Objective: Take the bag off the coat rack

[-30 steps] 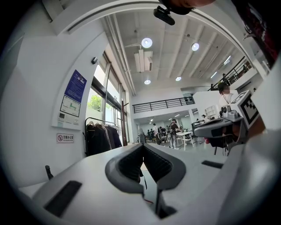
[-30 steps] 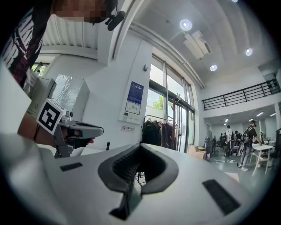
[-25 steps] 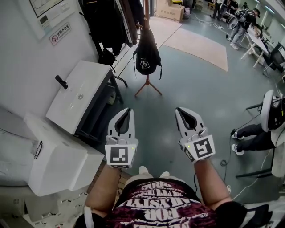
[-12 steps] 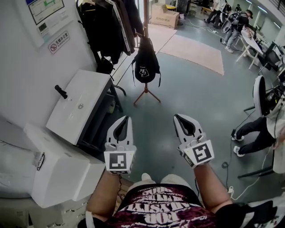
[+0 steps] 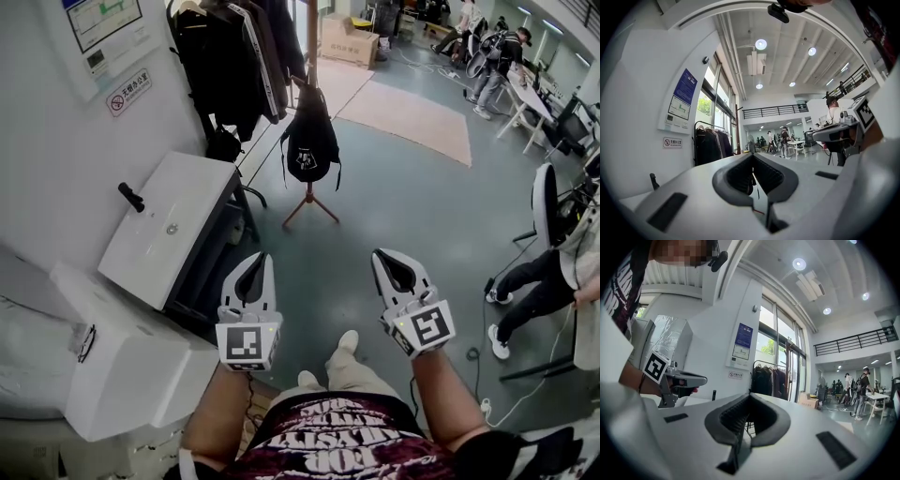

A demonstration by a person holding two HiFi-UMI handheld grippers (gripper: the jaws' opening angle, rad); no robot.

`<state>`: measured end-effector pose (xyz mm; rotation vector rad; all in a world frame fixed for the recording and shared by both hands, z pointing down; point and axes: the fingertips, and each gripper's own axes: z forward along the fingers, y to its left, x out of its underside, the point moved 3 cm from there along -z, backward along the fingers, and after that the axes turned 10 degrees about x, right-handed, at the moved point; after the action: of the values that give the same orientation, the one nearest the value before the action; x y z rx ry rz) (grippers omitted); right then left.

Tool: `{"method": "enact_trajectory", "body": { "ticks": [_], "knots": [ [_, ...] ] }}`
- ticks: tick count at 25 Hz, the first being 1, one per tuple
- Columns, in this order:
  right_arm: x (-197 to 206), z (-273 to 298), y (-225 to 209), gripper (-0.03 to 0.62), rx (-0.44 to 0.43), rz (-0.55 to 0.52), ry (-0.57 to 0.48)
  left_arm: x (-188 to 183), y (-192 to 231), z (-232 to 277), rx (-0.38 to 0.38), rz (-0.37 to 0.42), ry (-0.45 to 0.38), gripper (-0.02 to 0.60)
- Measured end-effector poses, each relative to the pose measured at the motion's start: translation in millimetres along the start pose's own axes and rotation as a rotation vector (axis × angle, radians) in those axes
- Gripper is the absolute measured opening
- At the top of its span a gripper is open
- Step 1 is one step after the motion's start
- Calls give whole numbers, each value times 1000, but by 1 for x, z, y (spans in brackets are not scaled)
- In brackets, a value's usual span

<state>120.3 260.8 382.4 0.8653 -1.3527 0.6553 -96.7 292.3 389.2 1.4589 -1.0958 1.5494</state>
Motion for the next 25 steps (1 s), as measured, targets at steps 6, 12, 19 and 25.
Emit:
{"method": "enact_trajectory", "body": {
  "ticks": [6, 12, 19, 25],
  "knots": [
    [4, 8, -7, 3, -10, 6, -2, 4, -1, 10, 0, -13, -17, 5],
    [13, 24, -25, 3, -13, 30, -5, 6, -3, 38, -2, 19, -29, 5],
    [22, 56, -46, 3, -25, 39, -3, 10, 2, 77, 18, 26, -5, 5],
    [32, 85, -67, 3, -31, 53, 11, 15, 11, 108, 22, 18, 14, 5]
  ]
}}
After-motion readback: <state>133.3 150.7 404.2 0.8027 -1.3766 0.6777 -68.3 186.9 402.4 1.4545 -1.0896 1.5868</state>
